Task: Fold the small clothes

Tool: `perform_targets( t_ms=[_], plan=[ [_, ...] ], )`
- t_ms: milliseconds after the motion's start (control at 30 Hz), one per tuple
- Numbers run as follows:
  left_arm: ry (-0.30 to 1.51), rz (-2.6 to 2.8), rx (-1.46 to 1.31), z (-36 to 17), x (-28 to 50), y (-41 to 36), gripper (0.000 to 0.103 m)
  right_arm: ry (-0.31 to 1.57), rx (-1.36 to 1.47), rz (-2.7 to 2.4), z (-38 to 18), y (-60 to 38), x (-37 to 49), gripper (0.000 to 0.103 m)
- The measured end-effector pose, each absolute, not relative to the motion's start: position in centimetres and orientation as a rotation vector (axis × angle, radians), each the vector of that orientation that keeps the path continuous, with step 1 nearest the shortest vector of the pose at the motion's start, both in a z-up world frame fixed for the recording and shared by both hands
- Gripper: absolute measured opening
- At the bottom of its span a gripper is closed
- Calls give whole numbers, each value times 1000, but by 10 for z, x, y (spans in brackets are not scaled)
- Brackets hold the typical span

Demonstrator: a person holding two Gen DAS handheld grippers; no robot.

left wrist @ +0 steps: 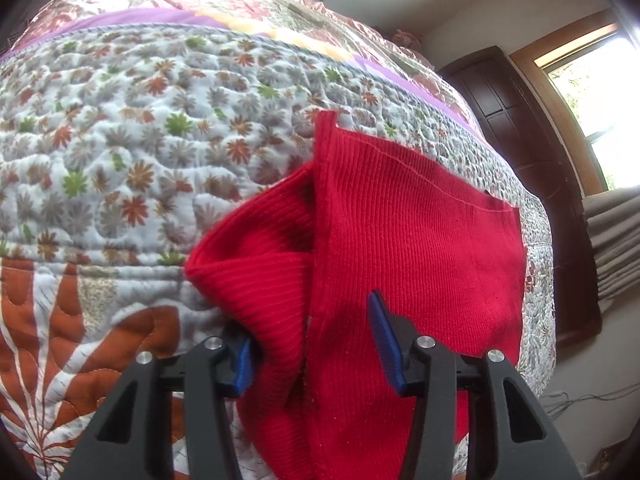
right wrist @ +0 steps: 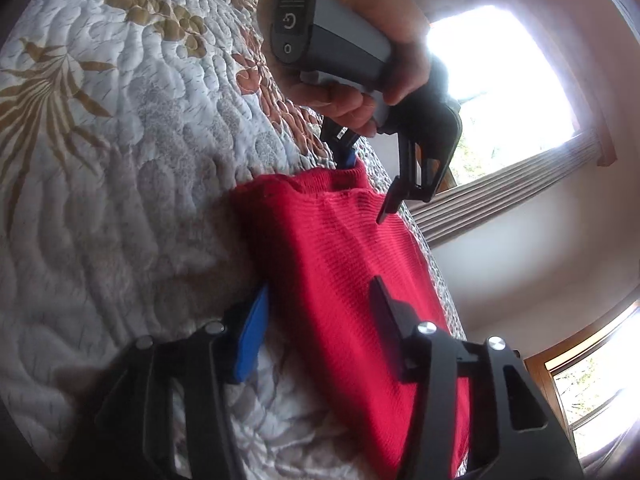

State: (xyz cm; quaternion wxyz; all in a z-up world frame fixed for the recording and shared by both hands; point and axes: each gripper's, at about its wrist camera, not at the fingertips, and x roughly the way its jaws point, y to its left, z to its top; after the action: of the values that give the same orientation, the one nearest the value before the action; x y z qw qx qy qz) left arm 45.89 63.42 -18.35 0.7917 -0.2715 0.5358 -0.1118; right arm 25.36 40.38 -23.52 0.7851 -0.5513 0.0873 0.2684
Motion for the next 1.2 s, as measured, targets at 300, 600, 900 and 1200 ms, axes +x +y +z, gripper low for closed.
perform_targets(
  t_ms=[300,600,900,1200],
  plan=[
    [1178,-203,-579,-174,461,635,21,257,-1126,601,-214,454,279,8],
    [1131,-176,-570,-125,460,621,19,274,-882,656,-142,439,288,5],
    [1085,-161,-527,-65,478,562,18,352,-517,682,-59,359,329,5],
    [1084,-142,-422,-26,505,477,18,394,-268,654,-54,244,339,5]
  ],
)
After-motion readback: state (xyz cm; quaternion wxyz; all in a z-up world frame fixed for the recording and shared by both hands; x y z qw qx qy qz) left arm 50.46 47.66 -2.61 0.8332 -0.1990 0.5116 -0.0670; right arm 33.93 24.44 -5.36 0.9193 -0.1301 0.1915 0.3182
